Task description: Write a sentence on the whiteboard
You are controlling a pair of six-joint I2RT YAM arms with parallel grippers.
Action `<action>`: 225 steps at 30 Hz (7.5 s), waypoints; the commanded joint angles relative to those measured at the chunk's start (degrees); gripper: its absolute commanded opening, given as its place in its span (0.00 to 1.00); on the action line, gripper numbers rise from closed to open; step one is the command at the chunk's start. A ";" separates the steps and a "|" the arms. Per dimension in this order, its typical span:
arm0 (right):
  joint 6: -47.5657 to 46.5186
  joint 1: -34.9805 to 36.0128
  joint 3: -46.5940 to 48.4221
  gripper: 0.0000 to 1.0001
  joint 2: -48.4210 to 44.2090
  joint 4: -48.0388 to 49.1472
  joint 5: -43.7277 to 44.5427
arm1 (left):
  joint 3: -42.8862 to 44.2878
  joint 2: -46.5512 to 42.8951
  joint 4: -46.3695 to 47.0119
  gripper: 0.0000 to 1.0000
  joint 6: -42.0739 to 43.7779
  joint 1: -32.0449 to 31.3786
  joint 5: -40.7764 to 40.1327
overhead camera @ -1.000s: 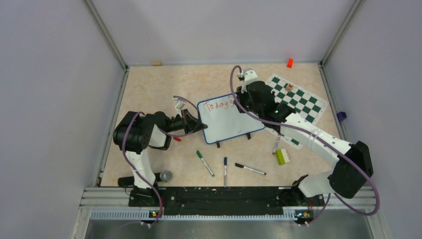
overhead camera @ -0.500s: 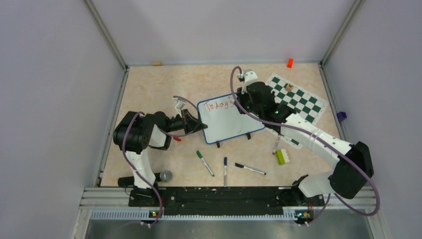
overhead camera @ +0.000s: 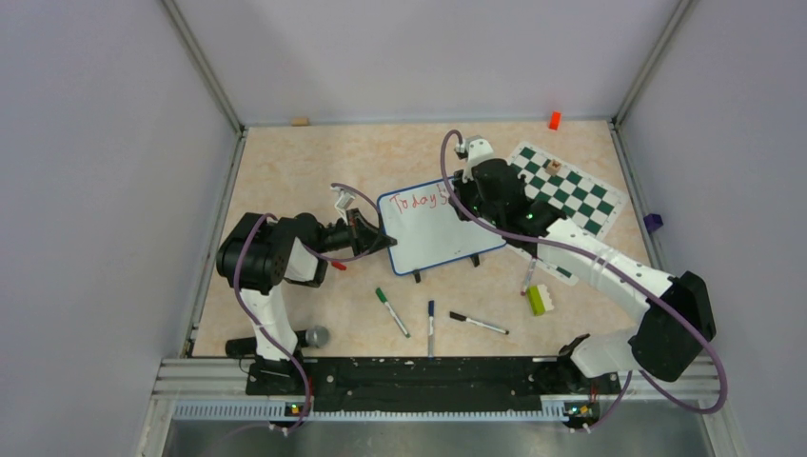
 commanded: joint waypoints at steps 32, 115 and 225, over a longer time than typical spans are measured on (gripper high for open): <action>3.27 12.58 -5.44 0.00 -8.64 -0.64 8.29 | -0.08 -1.62 5.02 0.11 1.42 0.33 1.83; 3.52 19.27 2.78 0.00 7.81 -0.73 20.63 | -0.08 -1.17 5.02 0.00 1.23 0.29 2.07; 3.55 15.66 1.65 0.00 7.02 -2.84 11.81 | -0.17 -1.16 5.02 0.00 1.41 0.29 2.09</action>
